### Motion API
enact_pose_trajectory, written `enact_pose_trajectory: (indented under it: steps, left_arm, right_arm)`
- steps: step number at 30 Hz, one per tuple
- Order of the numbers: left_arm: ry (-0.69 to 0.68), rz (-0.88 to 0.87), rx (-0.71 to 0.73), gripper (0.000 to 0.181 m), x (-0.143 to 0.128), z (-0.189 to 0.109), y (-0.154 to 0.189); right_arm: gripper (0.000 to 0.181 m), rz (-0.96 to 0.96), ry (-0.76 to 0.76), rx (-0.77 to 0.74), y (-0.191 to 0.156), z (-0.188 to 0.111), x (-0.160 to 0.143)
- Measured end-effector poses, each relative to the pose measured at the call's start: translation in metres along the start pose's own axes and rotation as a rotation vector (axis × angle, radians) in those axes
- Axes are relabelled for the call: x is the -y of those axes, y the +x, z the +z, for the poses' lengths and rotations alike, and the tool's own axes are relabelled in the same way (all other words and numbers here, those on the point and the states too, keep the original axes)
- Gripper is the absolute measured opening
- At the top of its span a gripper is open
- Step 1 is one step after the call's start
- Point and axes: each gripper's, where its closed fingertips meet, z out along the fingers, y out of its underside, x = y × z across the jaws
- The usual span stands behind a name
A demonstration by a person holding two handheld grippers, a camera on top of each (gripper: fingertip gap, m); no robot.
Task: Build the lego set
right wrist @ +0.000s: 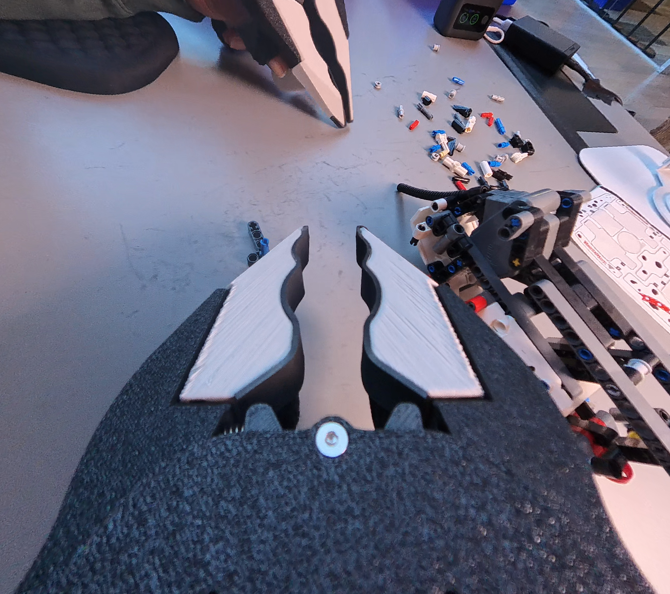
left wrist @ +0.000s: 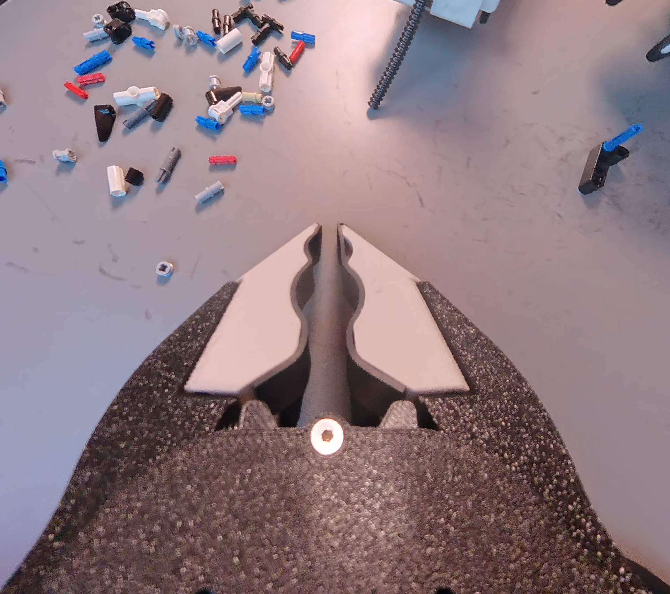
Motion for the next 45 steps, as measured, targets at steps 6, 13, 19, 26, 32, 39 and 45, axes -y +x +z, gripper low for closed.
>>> enact_pose_trajectory:
  steps: [6, 13, 19, 26, 32, 39, 45]
  left_arm:
    - [0.043, -0.015, -0.029, 0.018, 0.024, 0.016, -0.006]
    - [0.034, 0.016, 0.013, 0.018, 0.051, 0.047, -0.032]
    - [-0.008, 0.069, 0.052, 0.019, 0.052, 0.058, -0.044]
    - [-0.014, 0.079, 0.027, 0.005, 0.052, 0.060, -0.044]
    - [-0.028, 0.090, 0.040, 0.005, 0.047, 0.054, -0.044]
    - [0.335, -0.332, -0.469, 0.005, 0.099, -0.003, 0.035]
    - [0.558, -0.661, -0.977, 0.005, 0.143, -0.052, 0.105]
  right_arm:
    - [0.025, 0.015, -0.005, 0.000, 0.000, 0.003, -0.002]
    - [0.024, 0.011, -0.017, -0.015, 0.003, 0.003, -0.005]
    - [0.024, -0.007, -0.035, -0.013, 0.002, 0.003, -0.008]
    - [0.024, -0.012, -0.043, -0.003, 0.001, 0.003, -0.010]
    - [0.024, -0.026, -0.054, -0.002, -0.001, 0.003, -0.012]
    - [0.024, -0.100, 0.169, -0.146, 0.010, -0.012, 0.035]
    - [0.023, -0.203, 0.345, -0.340, 0.011, -0.028, 0.082]
